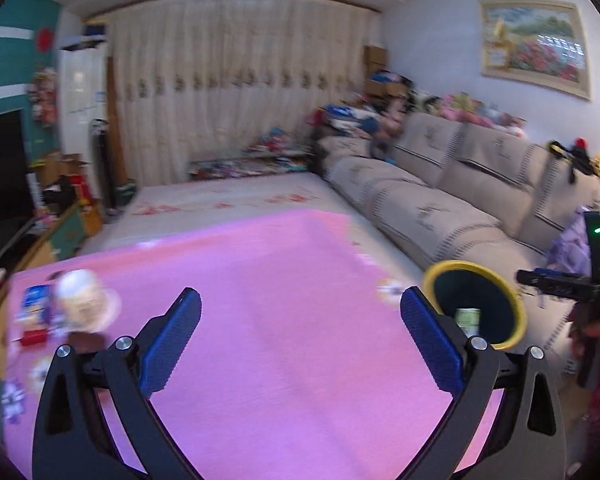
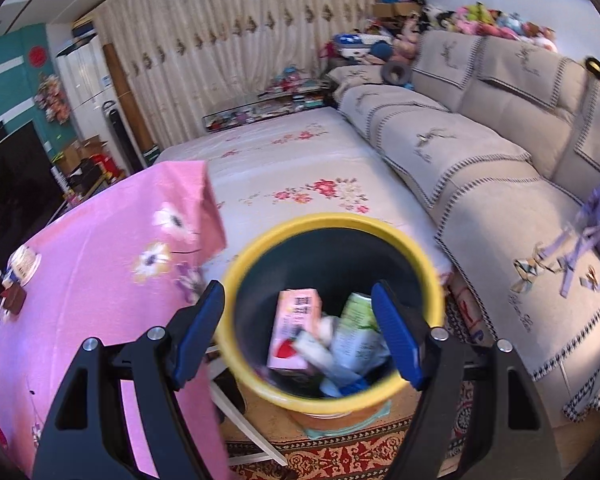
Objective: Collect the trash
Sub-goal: 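Move the right tool back over the table toward the white bowl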
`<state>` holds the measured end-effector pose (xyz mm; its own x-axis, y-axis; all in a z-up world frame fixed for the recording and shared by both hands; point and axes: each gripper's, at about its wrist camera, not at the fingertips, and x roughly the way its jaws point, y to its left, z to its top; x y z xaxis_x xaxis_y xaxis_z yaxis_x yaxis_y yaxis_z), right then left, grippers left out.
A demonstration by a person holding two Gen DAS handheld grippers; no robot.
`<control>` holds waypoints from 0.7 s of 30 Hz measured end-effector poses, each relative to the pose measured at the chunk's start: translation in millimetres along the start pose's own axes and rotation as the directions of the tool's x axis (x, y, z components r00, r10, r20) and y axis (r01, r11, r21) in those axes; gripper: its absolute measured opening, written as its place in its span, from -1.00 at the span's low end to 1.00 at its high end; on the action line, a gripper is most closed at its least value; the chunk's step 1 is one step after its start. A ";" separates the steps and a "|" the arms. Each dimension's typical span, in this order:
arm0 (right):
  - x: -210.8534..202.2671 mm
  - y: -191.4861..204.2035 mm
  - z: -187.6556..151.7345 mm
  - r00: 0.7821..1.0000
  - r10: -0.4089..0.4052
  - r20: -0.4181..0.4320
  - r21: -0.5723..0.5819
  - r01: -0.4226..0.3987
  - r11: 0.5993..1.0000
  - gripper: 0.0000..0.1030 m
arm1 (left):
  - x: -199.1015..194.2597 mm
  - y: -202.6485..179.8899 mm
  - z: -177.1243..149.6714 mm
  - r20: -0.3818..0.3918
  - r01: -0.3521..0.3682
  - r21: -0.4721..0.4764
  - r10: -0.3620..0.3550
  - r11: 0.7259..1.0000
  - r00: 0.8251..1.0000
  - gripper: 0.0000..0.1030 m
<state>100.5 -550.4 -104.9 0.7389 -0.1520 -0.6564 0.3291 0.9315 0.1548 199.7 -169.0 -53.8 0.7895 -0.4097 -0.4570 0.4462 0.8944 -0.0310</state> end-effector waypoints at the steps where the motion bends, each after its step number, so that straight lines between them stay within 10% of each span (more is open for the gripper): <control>1: 3.5 16.9 3.4 1.000 0.019 -0.004 -0.027 -0.019 0.999 0.39 | -7.0 14.6 -5.0 0.010 -0.037 -0.011 0.037 0.999 0.999 0.91; 11: 42.6 198.9 28.9 0.971 0.225 -0.083 -0.276 -0.239 0.931 0.39 | -54.9 154.7 -60.0 -0.030 -0.263 -0.183 0.262 0.947 0.965 0.91; 21: 74.7 385.2 38.3 0.873 0.439 -0.214 -0.439 -0.487 0.755 0.53 | -53.4 178.1 -81.1 -0.077 -0.207 -0.232 0.194 0.951 0.978 0.91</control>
<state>305.0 -215.6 -66.0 0.6635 0.3469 -0.6629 -0.3697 0.9223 0.1127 202.8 26.8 -107.0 0.8263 -0.2134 -0.5212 0.1632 0.9765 -0.1410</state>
